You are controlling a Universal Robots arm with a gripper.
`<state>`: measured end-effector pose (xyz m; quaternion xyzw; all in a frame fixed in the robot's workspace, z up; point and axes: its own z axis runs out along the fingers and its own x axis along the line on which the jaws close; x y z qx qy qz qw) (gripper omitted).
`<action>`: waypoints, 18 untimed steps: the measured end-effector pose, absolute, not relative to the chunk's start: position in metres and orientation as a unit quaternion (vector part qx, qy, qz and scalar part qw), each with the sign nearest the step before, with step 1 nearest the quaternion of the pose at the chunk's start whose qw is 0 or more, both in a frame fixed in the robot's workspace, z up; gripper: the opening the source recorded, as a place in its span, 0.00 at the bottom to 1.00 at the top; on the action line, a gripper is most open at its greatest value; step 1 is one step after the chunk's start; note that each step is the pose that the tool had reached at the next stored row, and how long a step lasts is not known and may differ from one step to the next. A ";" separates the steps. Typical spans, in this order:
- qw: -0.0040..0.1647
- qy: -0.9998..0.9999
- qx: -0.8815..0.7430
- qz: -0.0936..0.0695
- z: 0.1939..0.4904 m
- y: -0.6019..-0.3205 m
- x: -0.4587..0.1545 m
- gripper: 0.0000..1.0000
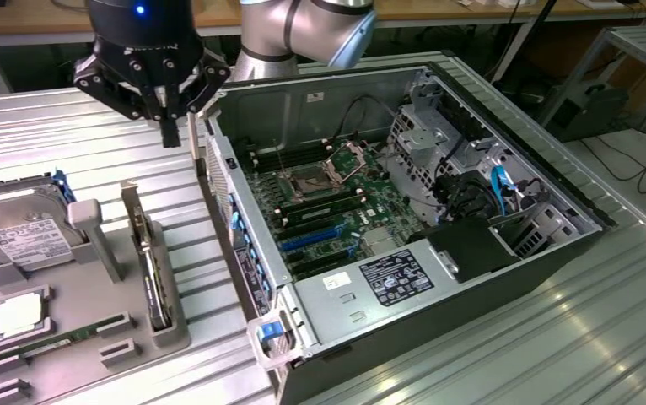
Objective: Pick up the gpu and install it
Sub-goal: 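Reach for the gpu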
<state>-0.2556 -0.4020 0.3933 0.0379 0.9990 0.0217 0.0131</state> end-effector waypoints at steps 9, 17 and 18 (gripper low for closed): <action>0.013 0.999 0.037 0.022 0.393 -0.408 -0.294 0.11; 0.013 1.000 0.017 0.022 0.393 -0.415 -0.302 0.11; 0.013 1.000 0.012 0.022 0.393 -0.416 -0.302 0.11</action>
